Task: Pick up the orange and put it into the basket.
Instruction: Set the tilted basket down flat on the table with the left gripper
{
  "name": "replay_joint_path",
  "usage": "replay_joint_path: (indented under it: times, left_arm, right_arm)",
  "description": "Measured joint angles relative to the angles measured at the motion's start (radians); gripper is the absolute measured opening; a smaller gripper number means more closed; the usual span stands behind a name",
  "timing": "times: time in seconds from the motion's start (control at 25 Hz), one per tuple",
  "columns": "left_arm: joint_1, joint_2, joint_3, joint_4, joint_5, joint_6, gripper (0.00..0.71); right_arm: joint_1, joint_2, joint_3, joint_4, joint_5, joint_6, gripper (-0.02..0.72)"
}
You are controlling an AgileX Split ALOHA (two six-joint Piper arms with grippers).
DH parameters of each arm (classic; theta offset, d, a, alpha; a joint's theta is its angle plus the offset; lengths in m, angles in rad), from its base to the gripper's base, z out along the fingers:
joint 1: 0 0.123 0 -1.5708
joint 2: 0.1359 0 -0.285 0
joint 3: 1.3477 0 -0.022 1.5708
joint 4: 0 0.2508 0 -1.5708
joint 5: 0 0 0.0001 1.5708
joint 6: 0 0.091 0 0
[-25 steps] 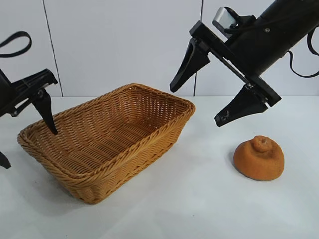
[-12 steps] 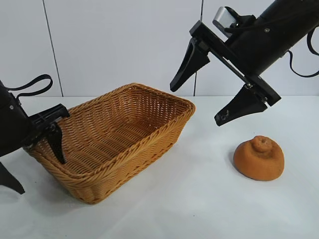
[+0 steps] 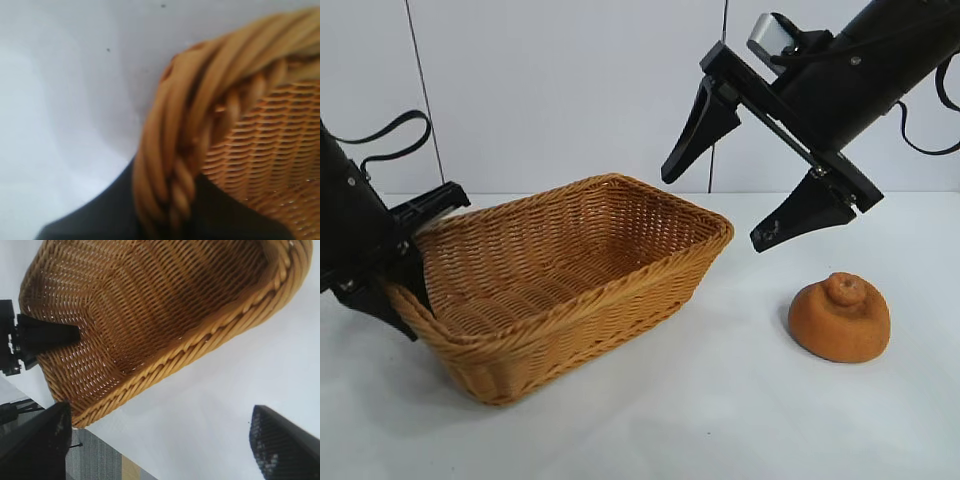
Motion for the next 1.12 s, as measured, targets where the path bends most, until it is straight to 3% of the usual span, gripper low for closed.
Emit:
replay_joint_path:
  times: [0.24,0.52,0.8,1.12]
  left_arm:
    - [-0.006,0.094,-0.148,0.028,0.171,0.171,0.087]
    - [-0.033,0.155,-0.266,0.071,0.232,0.258,0.087]
    - [-0.054,0.166,-0.282,0.085,0.208,0.292,0.09]
    - [-0.007,0.176,-0.282,0.081,0.125,0.237,0.086]
  right_arm:
    - [0.0,0.0,0.0,0.0,0.011,0.0,0.661]
    - [0.0,0.0,0.0,-0.013,0.041,0.005,0.661]
    - [-0.003,0.0,0.002,-0.035,0.059,0.008,0.661]
    - [-0.003,0.0,0.002,-0.004,0.043,0.008,0.661]
